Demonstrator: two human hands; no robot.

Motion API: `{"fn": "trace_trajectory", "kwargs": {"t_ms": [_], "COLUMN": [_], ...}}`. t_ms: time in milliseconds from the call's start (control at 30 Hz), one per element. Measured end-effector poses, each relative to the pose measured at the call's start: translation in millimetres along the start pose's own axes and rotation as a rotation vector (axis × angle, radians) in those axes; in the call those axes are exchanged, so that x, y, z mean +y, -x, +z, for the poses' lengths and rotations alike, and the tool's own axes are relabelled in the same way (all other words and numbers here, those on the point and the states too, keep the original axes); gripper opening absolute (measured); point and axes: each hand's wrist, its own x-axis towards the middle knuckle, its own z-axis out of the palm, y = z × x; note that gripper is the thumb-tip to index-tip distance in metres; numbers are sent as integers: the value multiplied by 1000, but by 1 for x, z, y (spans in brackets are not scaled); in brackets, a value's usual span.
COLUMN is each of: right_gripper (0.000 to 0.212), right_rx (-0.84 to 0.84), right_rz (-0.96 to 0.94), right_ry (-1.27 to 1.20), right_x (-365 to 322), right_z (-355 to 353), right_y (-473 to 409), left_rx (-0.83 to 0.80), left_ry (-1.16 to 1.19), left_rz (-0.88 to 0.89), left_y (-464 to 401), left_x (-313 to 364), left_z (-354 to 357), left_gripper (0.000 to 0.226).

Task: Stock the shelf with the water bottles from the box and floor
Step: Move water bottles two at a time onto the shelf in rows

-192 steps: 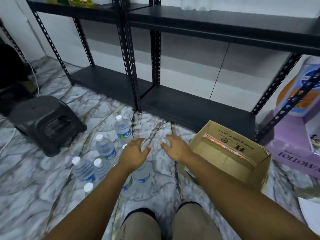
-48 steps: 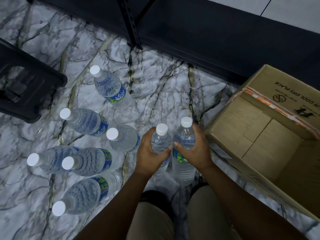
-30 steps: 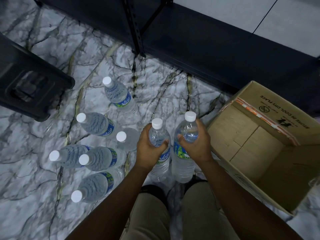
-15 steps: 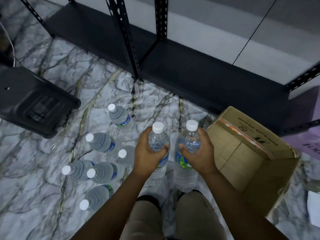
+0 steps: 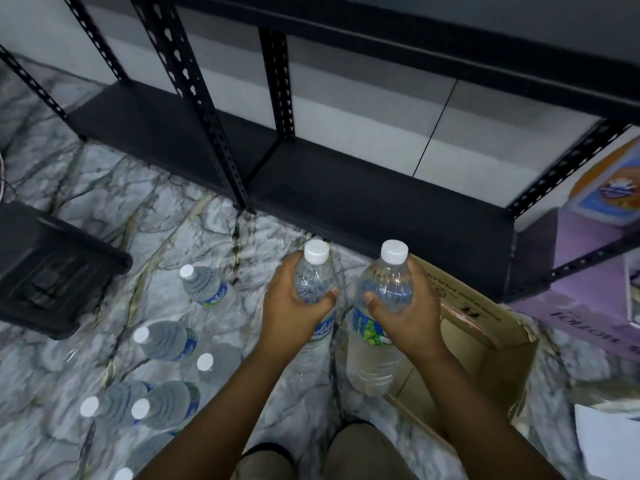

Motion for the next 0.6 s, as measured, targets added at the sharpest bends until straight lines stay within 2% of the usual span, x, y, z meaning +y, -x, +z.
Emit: {"fn": "trace_trajectory", "kwargs": {"t_ms": [333, 600], "right_gripper": [67, 69], "right_rx": [110, 238], "right_rz": [-54, -103], "right_ry": [-4, 20], "right_x": [-26, -60], "right_z": [-75, -100], "right_y": [-31, -44], "left_rx": [-70, -142], "left_ry": [8, -5], "left_rz": [97, 191], "left_y": [-25, -49], "left_x": [73, 116], "left_z": [45, 51], "left_gripper": [63, 66]}}
